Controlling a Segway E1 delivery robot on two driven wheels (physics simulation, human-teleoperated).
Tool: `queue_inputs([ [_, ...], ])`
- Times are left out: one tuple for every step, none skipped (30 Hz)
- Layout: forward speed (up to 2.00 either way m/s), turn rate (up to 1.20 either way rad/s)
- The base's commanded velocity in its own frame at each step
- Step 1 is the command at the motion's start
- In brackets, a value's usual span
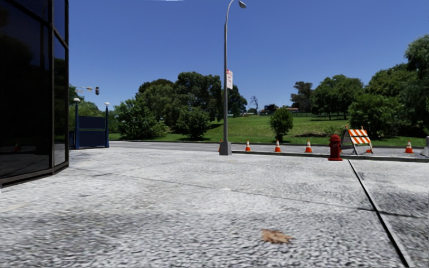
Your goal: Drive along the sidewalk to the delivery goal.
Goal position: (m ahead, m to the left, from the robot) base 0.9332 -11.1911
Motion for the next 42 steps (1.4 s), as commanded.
queue_inputs([
  [2.00, 0.47],
  [2.00, 0.46],
  [2.00, 0.00],
  [1.92, -0.19],
  [1.83, -0.32],
  [1.83, -0.32],
  [1.81, -0.51],
  [1.80, -0.62],
  [1.80, -0.68],
  [1.80, -0.70],
  [1.80, -0.70],
  [1.80, -0.76],
  [1.79, -0.83],
  [1.77, -0.88],
  [1.75, -0.91],
  [1.73, -0.92],
  [1.72, -0.92],
  [1.72, -0.92],
  [1.71, -0.92],
  [1.71, -0.92],
  [1.70, -0.92],
  [1.70, -0.92],
  [1.70, -0.92],
  [1.70, -0.92],
  [1.70, -0.92],
  [1.70, -0.92],
  [1.70, -0.92],
  [1.70, -0.92],
  [1.70, -0.92],
  [1.69, -0.92],
  [1.68, -0.92],
  [1.68, -0.92],
  [1.67, -0.92],
  [1.67, -0.92],
  [1.67, -0.92],
  [1.67, -0.92],
  [1.67, -0.92],
  [1.67, -0.92],
  [1.67, -0.92],
  [1.67, -0.92],
  [1.67, -0.92],
  [1.67, -0.92],
])
